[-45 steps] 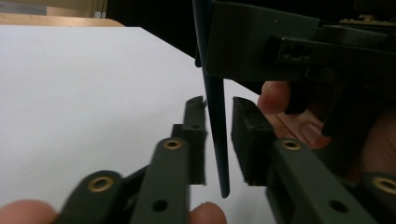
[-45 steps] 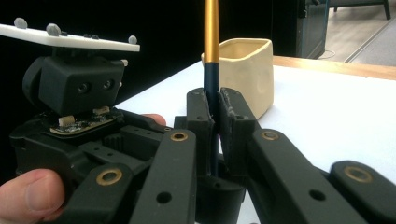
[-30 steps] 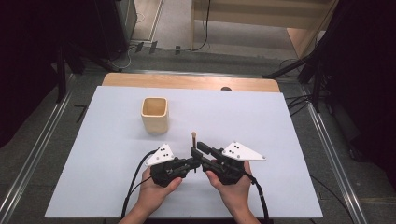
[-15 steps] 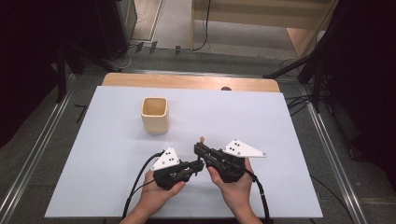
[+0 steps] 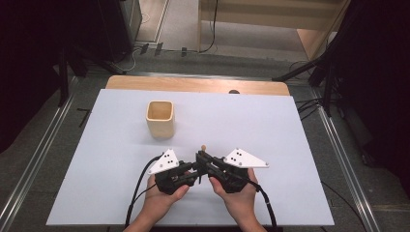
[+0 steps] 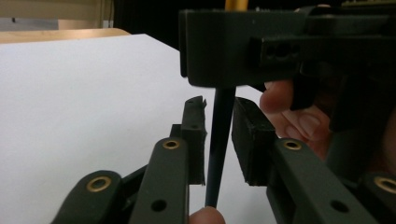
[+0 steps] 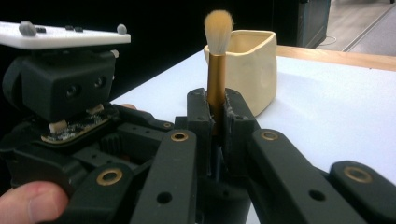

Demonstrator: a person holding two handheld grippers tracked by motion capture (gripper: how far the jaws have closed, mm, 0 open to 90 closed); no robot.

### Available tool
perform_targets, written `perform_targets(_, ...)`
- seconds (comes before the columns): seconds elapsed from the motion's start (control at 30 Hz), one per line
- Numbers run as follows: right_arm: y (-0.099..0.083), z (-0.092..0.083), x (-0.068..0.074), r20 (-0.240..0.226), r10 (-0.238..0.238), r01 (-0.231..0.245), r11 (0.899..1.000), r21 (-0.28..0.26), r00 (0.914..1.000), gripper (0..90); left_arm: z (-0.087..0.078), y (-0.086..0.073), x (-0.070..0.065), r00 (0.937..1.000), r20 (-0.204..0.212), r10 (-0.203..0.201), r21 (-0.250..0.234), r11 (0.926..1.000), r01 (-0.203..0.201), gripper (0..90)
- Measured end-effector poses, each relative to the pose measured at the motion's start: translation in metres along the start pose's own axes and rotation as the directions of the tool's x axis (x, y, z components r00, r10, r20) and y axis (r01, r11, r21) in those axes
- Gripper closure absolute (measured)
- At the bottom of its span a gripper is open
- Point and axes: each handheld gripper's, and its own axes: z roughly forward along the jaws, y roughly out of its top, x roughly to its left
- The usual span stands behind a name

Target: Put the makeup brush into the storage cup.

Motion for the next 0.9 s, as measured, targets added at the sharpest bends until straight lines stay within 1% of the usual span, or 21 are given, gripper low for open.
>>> perform_targets(0.07,0.000,0.000,0.000,-0.001,-0.002,0.002,1.000,-0.001,1.0000,84.5,0.000,0.000,0.000,1.0000,0.008,-0.003,0.004,1.0000,0.003,81.6)
perform_targets(0.1,-0.001,0.001,0.000,-0.003,-0.001,0.001,1.000,0.001,1.0000,84.5,0.000,0.000,0.000,0.9999,0.010,0.005,0.009,0.9999,-0.005,82.9)
perform_targets(0.2,-0.001,0.001,-0.001,-0.002,0.001,-0.001,1.000,0.008,1.0000,82.3,0.001,-0.001,0.000,0.9999,0.008,0.010,0.016,0.9998,-0.011,83.7)
perform_targets(0.27,0.000,0.000,-0.002,0.000,-0.002,0.002,1.000,-0.005,1.0000,71.6,0.001,-0.001,0.001,0.9999,0.001,0.014,0.021,0.9997,-0.014,83.8)
perform_targets(0.33,0.001,-0.003,-0.003,-0.005,-0.009,0.009,0.999,-0.031,0.9999,61.2,0.001,-0.002,0.003,0.9998,-0.014,0.015,0.027,0.9995,-0.015,83.8)
perform_targets(0.37,0.002,-0.004,-0.005,0.004,-0.015,0.015,0.999,-0.045,0.9999,55.9,0.000,-0.002,0.004,0.9998,-0.018,0.011,0.024,0.9996,-0.010,83.8)
perform_targets(0.4,0.004,-0.007,-0.008,0.039,-0.037,0.040,0.997,-0.068,0.9985,46.2,-0.001,-0.002,0.006,0.9997,-0.023,0.013,0.024,0.9996,-0.012,83.8)
perform_targets(0.43,0.004,-0.007,-0.008,0.039,-0.037,0.040,0.997,-0.068,0.9985,46.2,-0.002,-0.002,0.007,0.9995,-0.031,0.007,0.022,0.9997,-0.006,83.8)
perform_targets(0.53,0.005,-0.012,-0.014,0.066,-0.065,0.070,0.994,-0.080,0.9957,33.2,-0.005,-0.001,0.012,0.9987,-0.049,0.010,0.015,0.9998,-0.010,83.8)
perform_targets(0.57,0.005,-0.013,-0.016,0.070,-0.065,0.070,0.995,-0.073,0.9955,26.8,-0.007,-0.001,0.013,0.9986,-0.053,0.004,0.011,0.9999,-0.003,83.8)
perform_targets(0.6,0.006,-0.015,-0.018,0.078,-0.067,0.071,0.996,-0.055,0.9947,22.9,-0.008,-0.001,0.015,0.9983,-0.058,0.004,0.009,1.0000,-0.004,83.8)
perform_targets(0.67,0.005,-0.018,-0.022,0.093,-0.086,0.091,0.995,-0.042,0.9919,15.9,-0.010,0.000,0.018,0.9975,-0.070,0.003,0.004,1.0000,-0.003,83.8)
perform_targets(0.73,0.004,-0.022,-0.025,0.109,-0.094,0.099,0.994,-0.039,0.9895,11.9,-0.013,0.001,0.021,0.9970,-0.077,-0.002,-0.002,1.0000,0.002,83.8)
perform_targets(0.77,0.003,-0.024,-0.026,0.118,-0.091,0.097,0.995,-0.038,0.9888,7.5,-0.015,0.001,0.022,0.9968,-0.080,-0.005,-0.005,1.0000,0.005,83.9)
perform_targets(0.8,0.002,-0.028,-0.032,0.118,-0.079,0.083,0.996,-0.028,0.9898,1.6,-0.016,0.001,0.023,0.9965,-0.083,-0.008,-0.008,0.9999,0.008,83.9)
perform_targets(0.83,0.002,-0.028,-0.032,0.118,-0.079,0.083,0.996,-0.028,0.9898,1.6,-0.017,0.002,0.024,0.9962,-0.087,-0.008,-0.009,0.9999,0.007,83.9)
perform_targets(0.9,-0.002,-0.033,-0.038,0.120,-0.075,0.077,0.997,-0.017,0.9899,0.0,-0.019,0.002,0.026,0.9955,-0.094,-0.012,-0.015,0.9998,0.011,83.9)
